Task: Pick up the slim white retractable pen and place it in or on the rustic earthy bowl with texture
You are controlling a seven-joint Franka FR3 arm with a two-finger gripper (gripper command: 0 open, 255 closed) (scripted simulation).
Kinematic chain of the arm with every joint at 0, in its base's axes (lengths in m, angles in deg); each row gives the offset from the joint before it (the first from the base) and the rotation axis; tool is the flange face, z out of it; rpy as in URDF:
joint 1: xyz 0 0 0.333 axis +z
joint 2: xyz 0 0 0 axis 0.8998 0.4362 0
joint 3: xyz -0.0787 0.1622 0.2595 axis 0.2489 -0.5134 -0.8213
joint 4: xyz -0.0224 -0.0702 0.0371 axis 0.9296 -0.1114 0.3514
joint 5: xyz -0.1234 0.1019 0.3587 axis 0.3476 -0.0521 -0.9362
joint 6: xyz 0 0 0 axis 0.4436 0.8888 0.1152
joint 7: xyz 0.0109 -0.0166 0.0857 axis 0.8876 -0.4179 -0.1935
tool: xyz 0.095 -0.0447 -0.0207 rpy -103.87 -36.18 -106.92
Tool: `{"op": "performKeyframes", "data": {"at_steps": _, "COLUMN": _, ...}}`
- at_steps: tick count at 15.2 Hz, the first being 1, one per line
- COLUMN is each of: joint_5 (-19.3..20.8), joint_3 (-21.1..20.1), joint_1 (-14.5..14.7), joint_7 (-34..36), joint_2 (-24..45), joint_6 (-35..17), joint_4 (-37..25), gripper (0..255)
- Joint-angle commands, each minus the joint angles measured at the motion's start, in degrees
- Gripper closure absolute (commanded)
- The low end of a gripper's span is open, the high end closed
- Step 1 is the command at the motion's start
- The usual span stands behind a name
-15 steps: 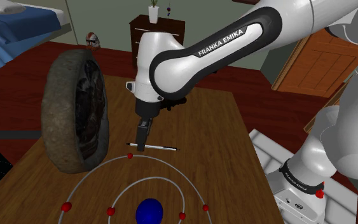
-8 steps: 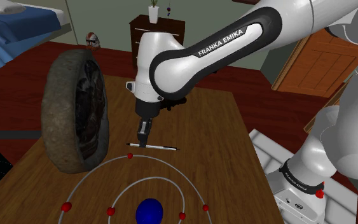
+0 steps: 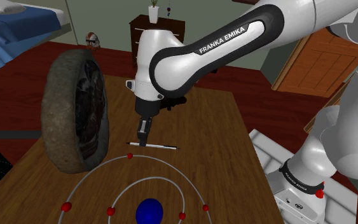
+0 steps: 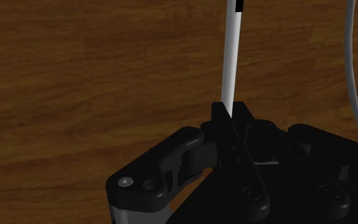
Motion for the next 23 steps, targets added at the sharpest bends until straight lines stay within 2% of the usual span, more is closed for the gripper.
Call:
{"op": "performKeyframes", "data": {"at_steps": 1, "joint_5": 0.0, "joint_3": 0.0, "joint_1": -0.1, "joint_7": 0.3, "joint_2": -0.8, "joint_6": 1.3, "joint_4": -0.5, "gripper": 255}}
{"op": "performKeyframes", "data": {"at_steps": 23, "joint_5": 0.6, "joint_3": 0.2, "joint_1": -0.8, "joint_7": 3.6, "joint_2": -7.3, "joint_6": 16.5, "joint_4": -9.7, "gripper": 255}}
